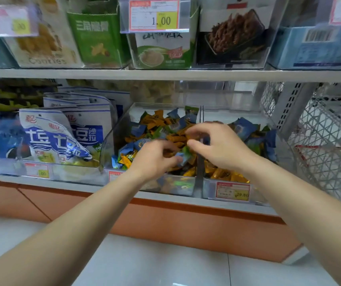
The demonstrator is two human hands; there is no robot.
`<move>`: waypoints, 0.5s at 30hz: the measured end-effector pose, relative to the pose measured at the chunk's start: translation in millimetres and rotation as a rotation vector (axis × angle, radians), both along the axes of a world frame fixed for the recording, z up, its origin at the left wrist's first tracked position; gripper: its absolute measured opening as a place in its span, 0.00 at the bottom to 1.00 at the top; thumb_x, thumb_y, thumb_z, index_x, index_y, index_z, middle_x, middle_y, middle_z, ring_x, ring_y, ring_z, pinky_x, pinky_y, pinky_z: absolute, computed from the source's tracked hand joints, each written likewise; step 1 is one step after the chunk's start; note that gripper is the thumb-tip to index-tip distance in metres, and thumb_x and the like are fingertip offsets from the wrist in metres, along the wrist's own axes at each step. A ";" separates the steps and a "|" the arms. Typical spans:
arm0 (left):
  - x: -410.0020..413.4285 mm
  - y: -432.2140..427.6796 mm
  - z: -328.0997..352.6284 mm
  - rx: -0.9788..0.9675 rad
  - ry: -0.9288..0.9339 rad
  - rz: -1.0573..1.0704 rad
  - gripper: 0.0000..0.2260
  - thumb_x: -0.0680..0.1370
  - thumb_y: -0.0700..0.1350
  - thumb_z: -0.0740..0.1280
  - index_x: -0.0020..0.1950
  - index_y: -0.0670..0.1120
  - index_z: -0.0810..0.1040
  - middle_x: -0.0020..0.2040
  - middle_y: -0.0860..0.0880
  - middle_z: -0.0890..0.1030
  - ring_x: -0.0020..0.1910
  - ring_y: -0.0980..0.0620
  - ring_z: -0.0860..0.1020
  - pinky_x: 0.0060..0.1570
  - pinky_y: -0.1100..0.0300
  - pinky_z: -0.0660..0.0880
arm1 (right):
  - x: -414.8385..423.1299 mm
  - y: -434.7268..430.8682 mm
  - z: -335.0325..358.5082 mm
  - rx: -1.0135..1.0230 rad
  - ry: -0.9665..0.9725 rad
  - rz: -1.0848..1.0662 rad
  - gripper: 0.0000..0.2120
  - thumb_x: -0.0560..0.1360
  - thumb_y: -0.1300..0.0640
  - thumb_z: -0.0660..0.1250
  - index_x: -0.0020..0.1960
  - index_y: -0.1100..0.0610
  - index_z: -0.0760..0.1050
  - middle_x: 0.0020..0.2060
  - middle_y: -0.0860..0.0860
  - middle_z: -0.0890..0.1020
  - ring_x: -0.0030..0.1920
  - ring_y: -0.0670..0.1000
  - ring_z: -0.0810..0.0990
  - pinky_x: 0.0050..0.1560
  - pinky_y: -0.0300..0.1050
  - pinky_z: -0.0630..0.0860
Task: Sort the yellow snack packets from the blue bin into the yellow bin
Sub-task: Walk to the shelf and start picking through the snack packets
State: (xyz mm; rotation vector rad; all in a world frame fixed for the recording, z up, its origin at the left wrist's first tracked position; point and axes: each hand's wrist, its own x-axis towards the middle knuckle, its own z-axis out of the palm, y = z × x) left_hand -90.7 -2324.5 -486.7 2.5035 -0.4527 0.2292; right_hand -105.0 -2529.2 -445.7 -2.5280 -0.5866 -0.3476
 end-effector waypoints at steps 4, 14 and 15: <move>-4.8 4.0 9.7 -0.340 0.043 -0.015 0.10 0.74 0.55 0.75 0.53 0.54 0.83 0.45 0.60 0.83 0.45 0.64 0.80 0.42 0.72 0.75 | 0.4 7.2 -9.4 -0.042 0.099 0.085 0.24 0.77 0.43 0.65 0.72 0.42 0.68 0.67 0.42 0.76 0.66 0.47 0.74 0.63 0.49 0.74; 18.9 60.0 -7.2 0.213 -0.098 0.331 0.19 0.79 0.56 0.66 0.69 0.54 0.76 0.64 0.46 0.79 0.60 0.42 0.77 0.56 0.50 0.74 | 9.9 9.3 -20.4 0.095 -0.064 -0.041 0.12 0.77 0.53 0.68 0.58 0.43 0.71 0.49 0.45 0.80 0.46 0.48 0.79 0.44 0.50 0.77; 22.0 58.8 -10.4 0.237 -0.045 0.309 0.22 0.78 0.58 0.66 0.72 0.54 0.73 0.66 0.45 0.77 0.61 0.41 0.76 0.57 0.50 0.74 | 10.2 10.5 -22.2 0.047 -0.089 -0.036 0.13 0.77 0.53 0.68 0.60 0.44 0.72 0.53 0.47 0.79 0.51 0.50 0.78 0.49 0.50 0.77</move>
